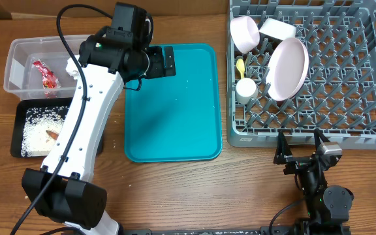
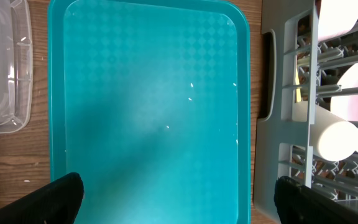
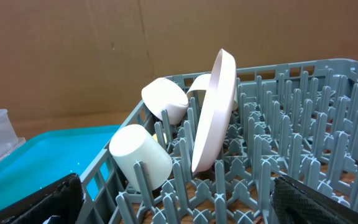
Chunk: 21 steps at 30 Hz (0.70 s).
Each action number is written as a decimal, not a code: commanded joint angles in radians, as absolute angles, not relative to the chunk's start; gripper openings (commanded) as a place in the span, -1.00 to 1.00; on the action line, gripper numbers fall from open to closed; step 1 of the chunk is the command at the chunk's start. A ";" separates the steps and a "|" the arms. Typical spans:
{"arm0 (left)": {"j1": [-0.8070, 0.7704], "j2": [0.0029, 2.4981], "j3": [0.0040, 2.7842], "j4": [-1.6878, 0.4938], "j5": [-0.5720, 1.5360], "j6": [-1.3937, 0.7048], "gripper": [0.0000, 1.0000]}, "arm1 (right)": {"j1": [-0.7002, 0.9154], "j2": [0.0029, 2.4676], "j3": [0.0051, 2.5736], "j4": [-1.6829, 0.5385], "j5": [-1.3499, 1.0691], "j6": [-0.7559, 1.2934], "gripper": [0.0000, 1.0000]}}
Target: Sort waste into correct bins and load items into the dishwasher
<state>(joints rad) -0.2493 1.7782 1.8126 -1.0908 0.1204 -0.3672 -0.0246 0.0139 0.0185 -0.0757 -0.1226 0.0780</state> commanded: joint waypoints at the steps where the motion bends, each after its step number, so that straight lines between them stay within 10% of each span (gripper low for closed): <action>1: -0.251 1.763 1.826 -1.088 0.123 -0.379 1.00 | -0.027 0.003 0.008 -0.072 -0.113 0.085 1.00; 21: -0.264 1.708 1.805 -1.007 -0.037 -0.288 1.00 | -0.027 0.003 0.008 -0.072 -0.113 0.085 1.00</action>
